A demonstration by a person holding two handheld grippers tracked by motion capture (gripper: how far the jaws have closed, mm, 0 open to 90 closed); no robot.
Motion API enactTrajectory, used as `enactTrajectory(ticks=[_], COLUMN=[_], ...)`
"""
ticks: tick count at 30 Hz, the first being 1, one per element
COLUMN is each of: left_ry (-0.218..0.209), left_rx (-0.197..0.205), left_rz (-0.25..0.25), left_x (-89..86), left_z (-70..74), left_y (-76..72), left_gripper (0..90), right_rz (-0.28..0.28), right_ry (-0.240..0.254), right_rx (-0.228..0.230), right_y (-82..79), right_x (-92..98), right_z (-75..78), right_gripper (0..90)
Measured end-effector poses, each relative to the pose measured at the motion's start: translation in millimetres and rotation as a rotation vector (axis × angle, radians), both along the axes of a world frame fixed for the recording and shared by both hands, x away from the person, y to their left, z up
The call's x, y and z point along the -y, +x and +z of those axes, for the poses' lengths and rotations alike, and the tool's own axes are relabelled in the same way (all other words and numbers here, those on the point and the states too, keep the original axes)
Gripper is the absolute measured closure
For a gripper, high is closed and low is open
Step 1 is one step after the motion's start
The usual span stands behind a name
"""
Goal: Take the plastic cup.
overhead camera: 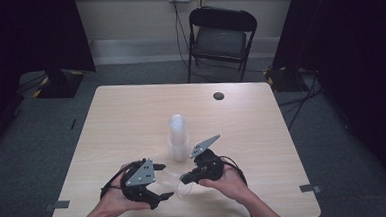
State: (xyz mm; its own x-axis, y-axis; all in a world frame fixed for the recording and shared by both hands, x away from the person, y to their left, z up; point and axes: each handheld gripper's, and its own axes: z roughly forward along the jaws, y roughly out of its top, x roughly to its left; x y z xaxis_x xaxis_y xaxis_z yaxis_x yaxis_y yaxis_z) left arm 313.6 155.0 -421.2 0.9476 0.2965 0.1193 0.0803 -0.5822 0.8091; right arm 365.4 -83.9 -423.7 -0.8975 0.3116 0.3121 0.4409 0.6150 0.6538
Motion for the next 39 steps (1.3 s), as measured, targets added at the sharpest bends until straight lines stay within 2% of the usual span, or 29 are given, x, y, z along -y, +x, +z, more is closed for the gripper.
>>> enactTrajectory(ticks=[7, 10, 11, 12, 16, 20, 27, 31, 34, 39], left_ry=[0.014, 0.02, 0.02, 0.024, 0.026, 0.049, 0.041, 0.04, 0.042, 0.037], left_rx=[0.043, 0.102, 0.102, 0.119, 0.129, 0.101, 0.091, 0.1, 0.084, 0.085], left_rz=[-0.022, -0.024, -0.024, -0.026, -0.023, -0.024, -0.002, -0.001, -0.002, 0.001], left_x=[1.7, 4.7, 4.7, 5.4, 7.5, 9.4, 10.6, 9.6, 10.8, 11.3], left_z=[-4.5, -7.8, -7.8, -9.2, -11.1, -13.6, -16.3, -16.7, -17.9, -17.2], left_y=[-1.1, -2.3, -2.3, -2.1, -2.3, -1.1, -0.4, -0.3, -0.6, -0.9], left_gripper=[19.6, 21.0, 21.0, 21.2, 21.8, 23.4, 24.4, 27.7, 30.6, 33.9], right_rz=[-0.01, -0.022, -0.022, -0.03, -0.042, -0.047, -0.054, -0.067, -0.077, -0.086], right_ry=[0.004, 0.017, 0.017, 0.017, 0.022, 0.029, 0.043, 0.057, 0.072, 0.083], right_rx=[0.007, 0.011, 0.011, 0.012, 0.013, 0.014, 0.017, 0.019, 0.023, 0.026], right_y=[1.0, 2.1, 2.1, 2.7, 3.4, 3.6, 4.0, 5.3, 5.7, 6.4], right_x=[1.5, 3.3, 3.3, 4.2, 5.8, 5.5, 2.6, 2.0, 1.1, -1.4], right_z=[0.3, 1.1, 1.1, 2.0, 3.0, 3.6, 6.3, 7.3, 9.8, 12.6], right_gripper=[87.6, 87.5, 87.5, 87.4, 87.3, 87.0, 87.1, 87.0, 87.1, 87.2])
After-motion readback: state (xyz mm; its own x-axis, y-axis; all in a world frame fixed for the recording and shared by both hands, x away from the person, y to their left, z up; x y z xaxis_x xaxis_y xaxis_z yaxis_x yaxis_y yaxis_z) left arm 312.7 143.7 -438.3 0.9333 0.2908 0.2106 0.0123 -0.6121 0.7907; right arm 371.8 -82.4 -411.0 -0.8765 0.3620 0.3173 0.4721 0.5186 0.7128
